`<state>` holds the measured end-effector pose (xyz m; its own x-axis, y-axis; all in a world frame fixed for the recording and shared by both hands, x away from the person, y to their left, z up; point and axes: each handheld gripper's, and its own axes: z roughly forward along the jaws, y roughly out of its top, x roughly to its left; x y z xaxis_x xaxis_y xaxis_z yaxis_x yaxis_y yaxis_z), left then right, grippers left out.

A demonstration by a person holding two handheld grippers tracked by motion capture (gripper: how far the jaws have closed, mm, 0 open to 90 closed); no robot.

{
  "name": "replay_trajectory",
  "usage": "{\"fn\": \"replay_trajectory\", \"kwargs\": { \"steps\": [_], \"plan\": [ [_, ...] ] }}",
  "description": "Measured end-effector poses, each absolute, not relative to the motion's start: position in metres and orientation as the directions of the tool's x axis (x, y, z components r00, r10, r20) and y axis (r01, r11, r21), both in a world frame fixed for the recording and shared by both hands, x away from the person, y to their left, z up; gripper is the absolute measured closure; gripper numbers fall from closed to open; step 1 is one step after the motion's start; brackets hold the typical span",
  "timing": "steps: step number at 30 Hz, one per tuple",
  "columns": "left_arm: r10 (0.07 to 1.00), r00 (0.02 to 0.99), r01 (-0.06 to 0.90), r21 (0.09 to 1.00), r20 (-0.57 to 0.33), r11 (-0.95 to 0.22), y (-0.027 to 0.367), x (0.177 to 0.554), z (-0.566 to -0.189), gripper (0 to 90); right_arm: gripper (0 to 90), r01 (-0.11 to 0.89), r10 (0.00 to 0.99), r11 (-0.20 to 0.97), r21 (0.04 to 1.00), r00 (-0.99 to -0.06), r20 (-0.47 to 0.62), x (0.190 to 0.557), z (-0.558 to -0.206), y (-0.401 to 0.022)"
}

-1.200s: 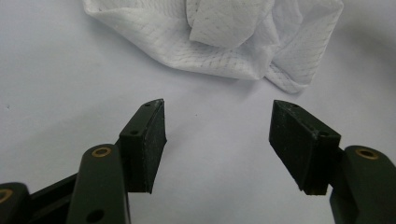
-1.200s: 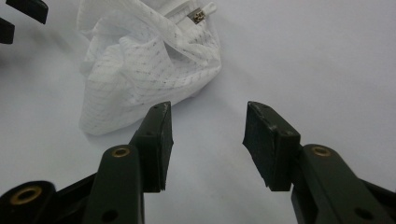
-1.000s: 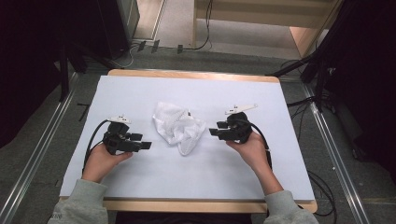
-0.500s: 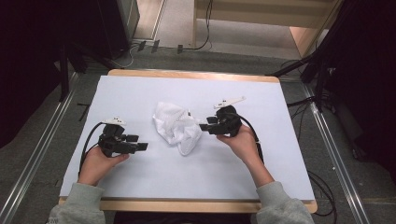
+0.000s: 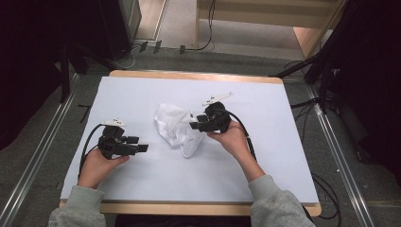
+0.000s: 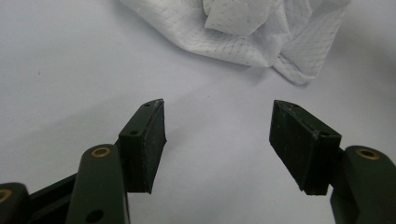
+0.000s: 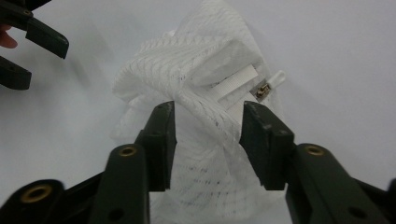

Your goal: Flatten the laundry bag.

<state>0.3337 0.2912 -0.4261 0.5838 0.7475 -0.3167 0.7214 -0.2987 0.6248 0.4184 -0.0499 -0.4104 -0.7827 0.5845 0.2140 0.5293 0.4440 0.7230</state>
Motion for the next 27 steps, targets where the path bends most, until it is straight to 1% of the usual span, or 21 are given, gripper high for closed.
{"fn": "replay_trajectory", "kwargs": {
  "steps": [1, 2, 3, 4, 5, 6, 7, 8, 9, 11, 12, 13, 16, 18, 19, 21, 27],
  "plan": [
    [0.748, 0.583, 0.721, 0.626, -0.317, -0.297, 0.291, 0.335, -0.426, 37.6, 62.1, 0.528, 0.581, 0.444, 0.724, -0.784, 0.216, 0.42, -0.412, -0.048],
    [0.748, 0.584, 0.718, 0.63, -0.315, -0.296, 0.291, 0.336, -0.426, 38.9, 68.2, 0.534, 0.579, 0.44, 0.722, -0.783, 0.226, 0.421, -0.414, -0.047],
    [0.746, 0.582, 0.719, 0.633, -0.323, -0.287, 0.29, 0.338, -0.426, 42.7, 76.8, 0.543, 0.575, 0.442, 0.714, -0.782, 0.239, 0.423, -0.416, -0.045],
    [0.744, 0.585, 0.716, 0.637, -0.323, -0.287, 0.29, 0.34, -0.425, 44.8, 82.8, 0.548, 0.571, 0.443, 0.71, -0.783, 0.248, 0.423, -0.417, -0.045],
    [0.742, 0.583, 0.72, 0.634, -0.33, -0.283, 0.289, 0.343, -0.423, 48.9, 88.1, 0.546, 0.564, 0.453, 0.705, -0.788, 0.247, 0.423, -0.417, -0.044],
    [0.743, 0.584, 0.718, 0.635, -0.326, -0.285, 0.288, 0.347, -0.422, 58.0, 89.8, 0.542, 0.563, 0.458, 0.704, -0.79, 0.242, 0.422, -0.417, -0.044],
    [0.747, 0.58, 0.714, 0.644, -0.325, -0.274, 0.287, 0.351, -0.42, 62.5, 90.0, 0.535, 0.56, 0.465, 0.706, -0.795, 0.234, 0.421, -0.416, -0.044],
    [0.742, 0.582, 0.712, 0.65, -0.334, -0.266, 0.287, 0.356, -0.418, 72.0, 90.0, 0.527, 0.556, 0.467, 0.71, -0.799, 0.227, 0.42, -0.416, -0.044],
    [0.74, 0.577, 0.715, 0.651, -0.344, -0.255, 0.286, 0.361, -0.417, 75.6, 90.0, 0.529, 0.559, 0.466, 0.709, -0.797, 0.228, 0.419, -0.414, -0.045],
    [0.739, 0.582, 0.714, 0.649, -0.339, -0.264, 0.28, 0.375, -0.416, 87.0, 90.0, 0.524, 0.557, 0.466, 0.713, -0.8, 0.225, 0.418, -0.414, -0.045],
    [0.739, 0.582, 0.714, 0.649, -0.339, -0.264, 0.28, 0.375, -0.416, 89.1, 90.0, 0.524, 0.557, 0.466, 0.713, -0.8, 0.225, 0.418, -0.414, -0.045],
    [0.746, 0.576, 0.715, 0.649, -0.333, -0.262, 0.274, 0.393, -0.418, 90.0, 90.0, 0.522, 0.555, 0.467, 0.714, -0.802, 0.223, 0.418, -0.414, -0.044],
    [0.733, 0.564, 0.729, 0.645, -0.379, -0.228, 0.267, 0.411, -0.426, 90.0, 90.0, 0.523, 0.553, 0.468, 0.713, -0.802, 0.225, 0.417, -0.414, -0.044],
    [0.745, 0.562, 0.73, 0.639, -0.36, -0.242, 0.261, 0.421, -0.433, 90.0, 90.0, 0.518, 0.551, 0.47, 0.715, -0.805, 0.221, 0.417, -0.414, -0.043],
    [0.75, 0.562, 0.731, 0.634, -0.348, -0.254, 0.259, 0.425, -0.436, 90.0, 90.0, 0.518, 0.549, 0.471, 0.714, -0.806, 0.223, 0.417, -0.414, -0.043],
    [0.742, 0.568, 0.732, 0.63, -0.356, -0.258, 0.256, 0.431, -0.442, 90.0, 90.0, 0.519, 0.542, 0.465, 0.717, -0.807, 0.234, 0.416, -0.415, -0.043],
    [0.763, 0.558, 0.758, 0.576, -0.327, -0.307, 0.251, 0.44, -0.458, 90.0, 90.0, 0.512, 0.529, 0.471, 0.719, -0.816, 0.235, 0.407, -0.412, -0.045]
  ]
}}
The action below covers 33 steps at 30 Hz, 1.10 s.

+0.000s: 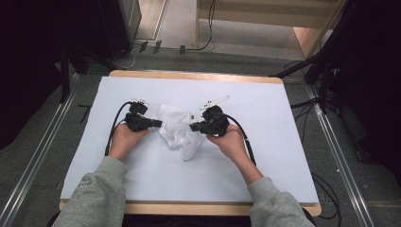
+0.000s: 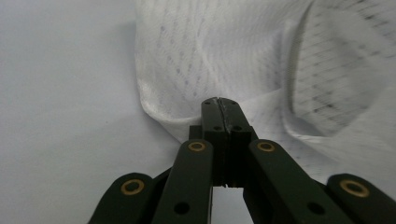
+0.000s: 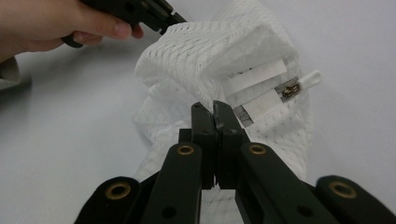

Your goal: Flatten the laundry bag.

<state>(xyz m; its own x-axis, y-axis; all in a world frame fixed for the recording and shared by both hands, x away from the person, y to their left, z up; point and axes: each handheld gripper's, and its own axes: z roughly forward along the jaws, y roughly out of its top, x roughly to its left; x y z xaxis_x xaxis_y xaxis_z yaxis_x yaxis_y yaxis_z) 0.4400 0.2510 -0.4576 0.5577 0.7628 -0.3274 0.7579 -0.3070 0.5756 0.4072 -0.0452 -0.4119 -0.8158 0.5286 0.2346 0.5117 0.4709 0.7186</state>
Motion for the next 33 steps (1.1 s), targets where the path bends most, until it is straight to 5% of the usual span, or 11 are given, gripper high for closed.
{"fn": "replay_trajectory", "kwargs": {
  "steps": [13, 33],
  "plan": [
    [0.774, 0.57, 0.739, 0.585, -0.276, -0.335, 0.245, 0.438, -0.456, 90.0, 90.0, 0.501, 0.527, 0.449, 0.74, -0.817, 0.234, 0.362, -0.404, -0.073],
    [0.774, 0.551, 0.759, 0.573, -0.311, -0.31, 0.248, 0.44, -0.457, 90.0, 90.0, 0.561, 0.568, 0.431, 0.706, -0.777, 0.271, 0.308, -0.429, -0.109]
  ]
}}
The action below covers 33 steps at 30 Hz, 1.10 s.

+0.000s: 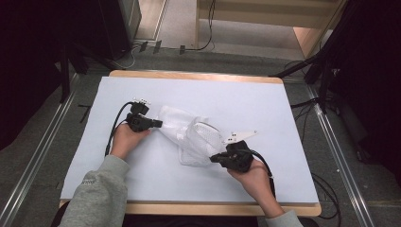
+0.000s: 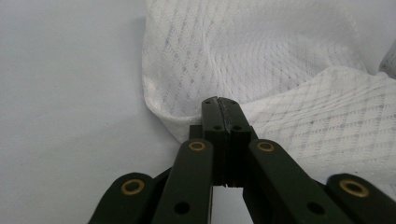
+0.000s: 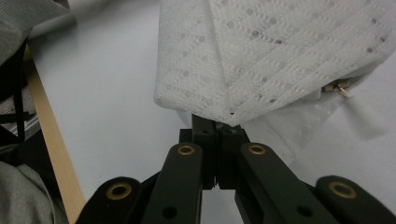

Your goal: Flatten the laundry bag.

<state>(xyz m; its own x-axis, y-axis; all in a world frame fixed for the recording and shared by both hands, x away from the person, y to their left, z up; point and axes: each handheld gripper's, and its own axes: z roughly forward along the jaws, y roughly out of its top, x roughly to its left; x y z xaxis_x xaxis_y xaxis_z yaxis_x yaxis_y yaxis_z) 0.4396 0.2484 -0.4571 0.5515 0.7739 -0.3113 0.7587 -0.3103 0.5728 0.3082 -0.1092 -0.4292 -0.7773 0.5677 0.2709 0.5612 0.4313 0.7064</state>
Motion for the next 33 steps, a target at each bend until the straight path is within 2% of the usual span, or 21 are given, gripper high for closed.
{"fn": "replay_trajectory", "kwargs": {
  "steps": [16, 19, 24, 33],
  "plan": [
    [0.776, 0.547, 0.761, 0.572, -0.313, -0.305, 0.249, 0.443, -0.457, 90.0, 90.0, 0.585, 0.598, 0.452, 0.673, -0.759, 0.258, 0.287, -0.434, -0.142],
    [0.777, 0.544, 0.763, 0.572, -0.316, -0.301, 0.25, 0.443, -0.457, 90.0, 77.7, 0.591, 0.6, 0.452, 0.669, -0.756, 0.263, 0.286, -0.433, -0.144],
    [0.785, 0.533, 0.76, 0.586, -0.315, -0.281, 0.25, 0.442, -0.452, 89.3, 67.6, 0.567, 0.601, 0.447, 0.692, -0.763, 0.238, 0.282, -0.424, -0.153],
    [0.754, 0.561, 0.733, 0.628, -0.341, -0.262, 0.246, 0.433, -0.425, 87.5, 67.2, 0.532, 0.621, 0.361, 0.766, -0.75, 0.228, 0.28, -0.389, -0.172]
  ]
}}
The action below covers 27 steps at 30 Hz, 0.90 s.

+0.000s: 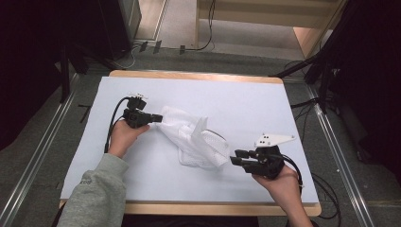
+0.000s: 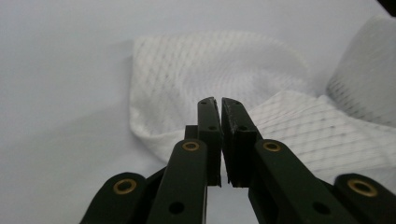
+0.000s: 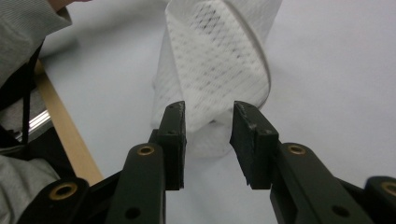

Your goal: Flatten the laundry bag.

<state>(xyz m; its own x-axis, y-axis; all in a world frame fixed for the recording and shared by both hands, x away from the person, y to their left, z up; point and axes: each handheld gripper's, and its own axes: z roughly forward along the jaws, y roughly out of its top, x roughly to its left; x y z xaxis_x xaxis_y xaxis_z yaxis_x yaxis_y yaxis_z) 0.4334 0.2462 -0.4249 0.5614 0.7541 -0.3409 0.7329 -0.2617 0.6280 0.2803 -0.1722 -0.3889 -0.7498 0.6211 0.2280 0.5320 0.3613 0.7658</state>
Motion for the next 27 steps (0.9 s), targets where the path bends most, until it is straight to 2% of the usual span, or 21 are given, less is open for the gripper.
{"fn": "replay_trajectory", "kwargs": {
  "steps": [8, 21, 23, 27],
  "plan": [
    [0.701, 0.631, 0.706, 0.62, -0.332, -0.342, 0.214, 0.425, -0.418, 88.5, 65.4, 0.536, 0.624, 0.371, 0.758, -0.749, 0.224, 0.301, -0.374, -0.143],
    [0.686, 0.64, 0.726, 0.564, -0.345, -0.394, 0.19, 0.422, -0.448, 89.3, 57.6, 0.535, 0.574, 0.405, 0.741, -0.78, 0.249, 0.342, -0.373, -0.079],
    [0.687, 0.642, 0.725, 0.561, -0.342, -0.399, 0.189, 0.422, -0.451, 89.3, 62.2, 0.543, 0.57, 0.433, 0.719, -0.783, 0.248, 0.347, -0.38, -0.071],
    [0.693, 0.64, 0.729, 0.548, -0.332, -0.41, 0.191, 0.423, -0.457, 89.3, 85.8, 0.549, 0.564, 0.479, 0.685, -0.79, 0.24, 0.352, -0.392, -0.066]
  ]
}}
